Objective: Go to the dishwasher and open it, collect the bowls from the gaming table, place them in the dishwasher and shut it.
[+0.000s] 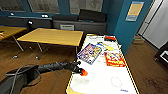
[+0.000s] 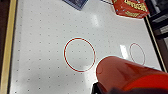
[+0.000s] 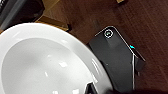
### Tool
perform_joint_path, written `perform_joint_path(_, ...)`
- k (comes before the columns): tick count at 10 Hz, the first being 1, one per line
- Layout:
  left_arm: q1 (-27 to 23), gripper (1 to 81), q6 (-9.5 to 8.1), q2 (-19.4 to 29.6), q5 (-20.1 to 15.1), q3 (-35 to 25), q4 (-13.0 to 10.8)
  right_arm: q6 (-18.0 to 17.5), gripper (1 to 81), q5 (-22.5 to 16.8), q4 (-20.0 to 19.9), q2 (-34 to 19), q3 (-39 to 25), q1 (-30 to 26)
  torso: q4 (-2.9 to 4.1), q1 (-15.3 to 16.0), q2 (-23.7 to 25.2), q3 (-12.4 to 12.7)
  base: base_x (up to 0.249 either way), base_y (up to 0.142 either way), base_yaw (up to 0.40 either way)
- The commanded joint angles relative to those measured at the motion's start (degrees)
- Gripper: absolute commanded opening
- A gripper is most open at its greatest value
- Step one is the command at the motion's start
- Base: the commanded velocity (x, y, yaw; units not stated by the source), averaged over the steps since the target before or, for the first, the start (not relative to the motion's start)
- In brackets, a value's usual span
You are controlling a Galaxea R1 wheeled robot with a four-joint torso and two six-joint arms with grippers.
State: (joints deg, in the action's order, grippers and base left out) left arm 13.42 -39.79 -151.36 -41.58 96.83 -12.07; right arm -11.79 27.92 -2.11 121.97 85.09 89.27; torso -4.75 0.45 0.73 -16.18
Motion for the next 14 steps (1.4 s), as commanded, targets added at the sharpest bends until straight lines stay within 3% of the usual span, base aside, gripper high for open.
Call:
perform_joint_path(1,-4.59,1.0,-1.08,9.99,-1.31,-11.29,-2.77,0.36,1.0,-2.78,2.37,-2.41,-1.17,-0.62,0.0,0.0,0.0,3.91,0.0,0.0,0.0)
perform_joint_path(4,3.22,1.0,-0.99,15.73,-0.78,-15.18,-7.35,0.36,1.0,-3.04,2.37,-1.17,0.24,-0.54,0.0,-0.02,0.02,8.76,0.0,0.0,0.0)
perform_joint_path(5,6.39,1.0,-0.9,17.74,0.44,-16.14,-9.19,0.36,1.0,-3.65,2.28,-0.56,1.29,-0.54,0.0,-0.05,0.02,6.38,0.0,0.0,0.0)
perform_joint_path(7,14.28,1.0,-0.64,21.0,3.42,-16.41,-12.27,0.36,1.0,-3.66,2.28,0.59,2.96,-0.01,0.0,-0.15,0.09,8.0,0.0,0.0,0.0)
perform_joint_path(10,26.43,1.0,-0.46,23.9,9.94,-16.06,-18.16,-0.25,1.0,-3.66,2.11,3.66,7.01,1.39,0.0,-0.18,0.11,8.3,0.0,0.0,0.0)
perform_joint_path(11,29.5,1.0,-0.46,24.08,11.34,-15.97,-19.92,-0.26,1.0,-3.65,2.11,4.45,8.41,1.84,3.44,-0.18,0.11,8.3,0.0,0.0,0.0)
perform_joint_path(12,31.44,1.0,-0.46,24.26,12.75,-15.97,-20.71,-0.25,1.0,-3.58,2.2,4.54,8.77,2.18,3.85,-0.18,0.11,9.5,0.0,0.0,0.0)
perform_joint_path(13,32.85,1.0,-0.46,24.6,14.06,-15.88,-21.23,-0.25,1.0,-3.57,2.28,4.54,8.77,2.53,0.87,-0.2,0.11,8.41,0.0,0.0,0.0)
perform_joint_path(14,34.17,1.0,-0.46,24.87,14.77,-15.36,-21.76,0.09,1.0,-3.48,2.2,4.71,8.94,2.8,1.72,-0.2,0.11,8.43,0.0,0.0,0.0)
